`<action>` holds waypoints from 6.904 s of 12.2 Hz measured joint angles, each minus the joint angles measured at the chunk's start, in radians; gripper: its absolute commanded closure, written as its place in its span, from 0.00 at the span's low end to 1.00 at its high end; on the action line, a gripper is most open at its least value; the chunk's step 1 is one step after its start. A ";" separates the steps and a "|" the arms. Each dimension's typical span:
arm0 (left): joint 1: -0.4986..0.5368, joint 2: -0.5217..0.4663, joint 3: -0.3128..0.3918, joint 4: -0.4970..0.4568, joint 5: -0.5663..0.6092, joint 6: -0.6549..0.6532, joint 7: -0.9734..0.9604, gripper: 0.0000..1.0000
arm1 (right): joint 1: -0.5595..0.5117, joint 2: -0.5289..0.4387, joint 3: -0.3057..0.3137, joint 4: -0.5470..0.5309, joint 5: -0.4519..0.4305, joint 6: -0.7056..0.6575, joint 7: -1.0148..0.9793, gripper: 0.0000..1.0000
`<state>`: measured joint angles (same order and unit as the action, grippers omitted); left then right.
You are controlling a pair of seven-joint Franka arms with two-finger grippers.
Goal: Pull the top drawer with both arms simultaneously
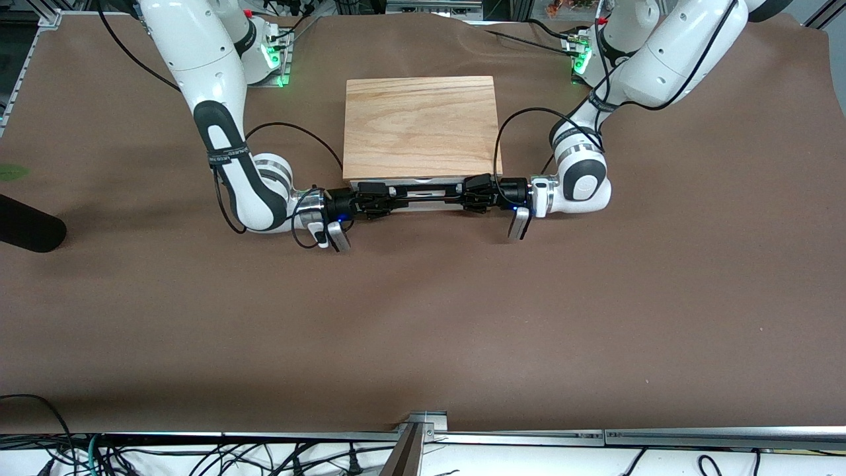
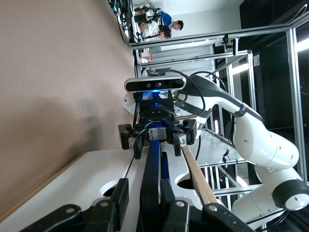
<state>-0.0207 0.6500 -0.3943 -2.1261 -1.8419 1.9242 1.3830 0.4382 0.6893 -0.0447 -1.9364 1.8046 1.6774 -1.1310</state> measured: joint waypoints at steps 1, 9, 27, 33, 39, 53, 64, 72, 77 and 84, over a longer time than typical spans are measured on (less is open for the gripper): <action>0.004 0.000 -0.001 -0.003 -0.002 -0.016 0.000 1.00 | -0.001 0.000 -0.001 0.000 0.000 0.000 -0.001 0.47; 0.011 0.000 -0.007 -0.008 -0.003 -0.022 -0.026 1.00 | -0.006 0.000 -0.009 -0.013 -0.003 -0.020 -0.024 0.47; 0.014 0.000 -0.010 -0.008 -0.003 -0.022 -0.068 1.00 | -0.010 0.001 -0.012 -0.008 -0.018 -0.021 -0.032 0.91; 0.016 0.002 -0.011 -0.005 -0.003 -0.018 -0.103 1.00 | -0.016 0.018 -0.011 0.026 -0.049 -0.023 0.003 0.91; 0.019 0.016 -0.011 0.053 0.020 0.029 -0.172 1.00 | -0.033 0.068 -0.008 0.113 -0.061 -0.026 0.046 0.91; 0.028 0.112 -0.003 0.244 0.135 0.059 -0.377 1.00 | -0.040 0.175 -0.033 0.314 -0.067 -0.019 0.164 0.91; 0.018 0.160 0.017 0.361 0.207 0.068 -0.533 1.00 | -0.046 0.249 -0.041 0.455 -0.067 -0.001 0.239 0.91; 0.012 0.173 0.027 0.385 0.214 0.073 -0.567 1.00 | -0.050 0.286 -0.042 0.510 -0.071 -0.007 0.265 0.91; 0.016 0.173 0.028 0.379 0.219 0.059 -0.573 0.00 | -0.087 0.299 -0.076 0.564 -0.028 0.092 0.287 0.26; 0.052 0.142 0.039 0.333 0.225 0.048 -0.642 0.00 | -0.115 0.309 -0.154 0.628 -0.131 0.093 0.342 0.00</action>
<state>0.0315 0.7920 -0.3553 -1.7933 -1.6166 1.9725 0.7410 0.3231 0.9988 -0.1990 -1.3087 1.6732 1.7706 -0.7886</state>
